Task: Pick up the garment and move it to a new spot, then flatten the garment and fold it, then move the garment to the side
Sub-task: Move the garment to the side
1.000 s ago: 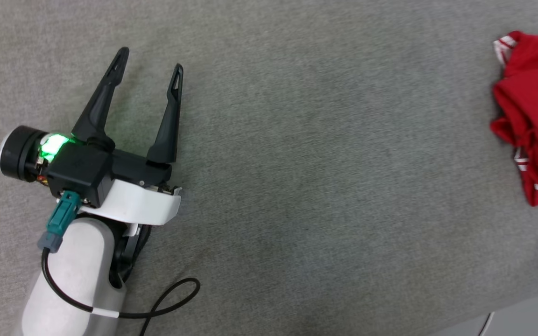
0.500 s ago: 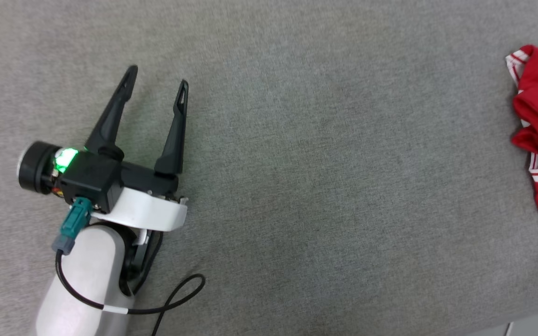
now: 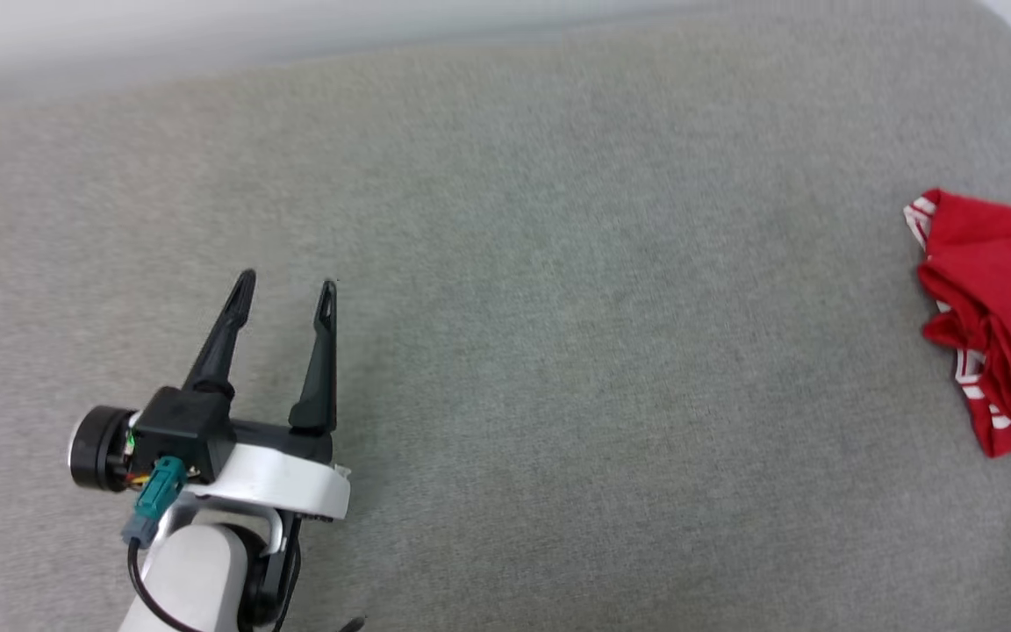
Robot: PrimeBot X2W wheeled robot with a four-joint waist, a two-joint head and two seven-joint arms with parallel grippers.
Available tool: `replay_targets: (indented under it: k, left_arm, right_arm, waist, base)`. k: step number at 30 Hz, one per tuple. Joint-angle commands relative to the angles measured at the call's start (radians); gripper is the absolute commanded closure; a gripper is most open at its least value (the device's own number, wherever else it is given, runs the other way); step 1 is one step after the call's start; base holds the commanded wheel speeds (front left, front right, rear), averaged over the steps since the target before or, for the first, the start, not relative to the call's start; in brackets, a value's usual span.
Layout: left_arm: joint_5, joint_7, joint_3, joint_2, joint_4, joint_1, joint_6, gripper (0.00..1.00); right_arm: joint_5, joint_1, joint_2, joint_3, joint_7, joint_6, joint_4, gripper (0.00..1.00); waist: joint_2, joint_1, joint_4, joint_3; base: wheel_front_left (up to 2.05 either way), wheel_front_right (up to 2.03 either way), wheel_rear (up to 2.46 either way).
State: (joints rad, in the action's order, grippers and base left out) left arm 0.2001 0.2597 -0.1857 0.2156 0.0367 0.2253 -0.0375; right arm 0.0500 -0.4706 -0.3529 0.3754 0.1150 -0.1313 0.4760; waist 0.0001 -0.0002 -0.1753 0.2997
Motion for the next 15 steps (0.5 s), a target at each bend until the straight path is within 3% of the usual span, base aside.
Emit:
replay_targets:
  k: [1,10,15]
  left_arm:
    - [0.008,0.004,0.006,-0.002,0.006,-0.018,-0.005,0.0]
    - [0.027,0.007,0.04,-0.025,0.044,-0.098,-0.028,0.0]
    - [0.031,0.006,0.067,-0.028,0.064,-0.154,-0.036,0.0]
  right_arm:
    - [0.01,0.031,0.016,-0.004,0.006,0.001,-0.018,0.0]
    - [0.048,0.258,0.12,-0.057,-0.009,0.001,-0.218,0.0]
    - [0.09,0.388,0.172,-0.145,-0.036,0.001,-0.341,0.0]
  waist:
    - [-0.0001,0.0002,0.036,-0.056]
    - [-0.0001,0.0002,0.108,-0.166]
    - [-0.0001,0.0002,0.144,-0.226]
  base:
    - [0.0,0.0,0.0]
    - [0.0,0.0,0.0]
    - [0.0,0.0,0.0]
